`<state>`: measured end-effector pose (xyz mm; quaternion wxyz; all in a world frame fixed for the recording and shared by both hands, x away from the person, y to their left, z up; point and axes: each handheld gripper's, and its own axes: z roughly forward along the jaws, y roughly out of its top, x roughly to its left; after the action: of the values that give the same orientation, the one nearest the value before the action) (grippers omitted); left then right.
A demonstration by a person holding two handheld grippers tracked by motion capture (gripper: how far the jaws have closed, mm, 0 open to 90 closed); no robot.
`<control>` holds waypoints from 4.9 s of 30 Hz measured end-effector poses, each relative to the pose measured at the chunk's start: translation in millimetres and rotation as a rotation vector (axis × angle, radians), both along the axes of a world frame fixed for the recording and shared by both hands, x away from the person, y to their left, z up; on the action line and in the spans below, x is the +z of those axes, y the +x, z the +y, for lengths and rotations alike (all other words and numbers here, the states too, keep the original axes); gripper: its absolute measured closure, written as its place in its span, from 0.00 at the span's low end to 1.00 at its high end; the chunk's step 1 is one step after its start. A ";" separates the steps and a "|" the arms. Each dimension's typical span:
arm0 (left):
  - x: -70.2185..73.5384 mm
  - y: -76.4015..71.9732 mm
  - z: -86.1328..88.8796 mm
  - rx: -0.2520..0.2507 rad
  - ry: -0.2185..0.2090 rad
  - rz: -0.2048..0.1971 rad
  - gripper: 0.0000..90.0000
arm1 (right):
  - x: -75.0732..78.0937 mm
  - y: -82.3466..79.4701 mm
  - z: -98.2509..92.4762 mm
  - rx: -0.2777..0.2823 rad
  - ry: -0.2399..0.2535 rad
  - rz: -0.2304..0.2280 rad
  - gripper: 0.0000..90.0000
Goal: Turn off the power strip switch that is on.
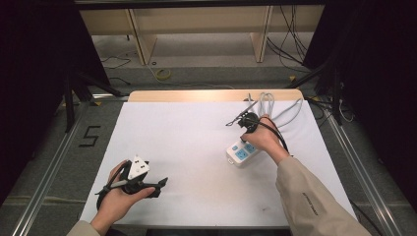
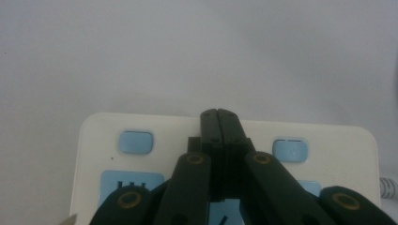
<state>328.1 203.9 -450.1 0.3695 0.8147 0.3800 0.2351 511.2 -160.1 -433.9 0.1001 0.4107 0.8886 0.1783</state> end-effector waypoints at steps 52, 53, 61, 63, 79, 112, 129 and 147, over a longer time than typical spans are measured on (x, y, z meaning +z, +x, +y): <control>0.0 0.1 0.0 -0.005 0.003 0.003 0.16 | 1.2 1.4 5.4 -0.011 -0.036 0.014 1.00; 0.0 0.1 0.0 -0.005 0.004 0.003 0.16 | 1.2 1.4 5.4 -0.011 -0.036 0.014 1.00; -0.1 0.5 -0.1 -0.004 0.001 0.001 0.16 | 1.2 1.4 5.3 -0.015 -0.034 0.016 1.00; -0.2 0.5 -0.2 -0.004 0.001 0.001 0.16 | 1.3 1.4 5.4 -0.015 -0.035 0.016 1.00; -0.2 0.6 -0.6 -0.005 0.002 0.005 0.16 | 1.3 2.3 4.4 -0.008 -0.028 0.018 1.00; -0.3 0.6 -1.1 -0.005 -0.003 0.006 0.16 | 0.7 3.5 3.8 -0.020 -0.013 0.010 1.00; -0.5 0.9 -1.1 -0.006 -0.003 0.007 0.16 | 3.4 3.2 2.3 -0.021 -0.009 0.003 1.00; -0.5 0.9 -1.2 -0.001 -0.008 0.004 0.16 | 4.1 1.8 -0.3 -0.024 0.000 -0.016 1.00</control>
<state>329.0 202.7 -450.6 0.3722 0.8139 0.3811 0.2319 513.0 -160.4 -429.8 0.1096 0.4197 0.8828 0.1803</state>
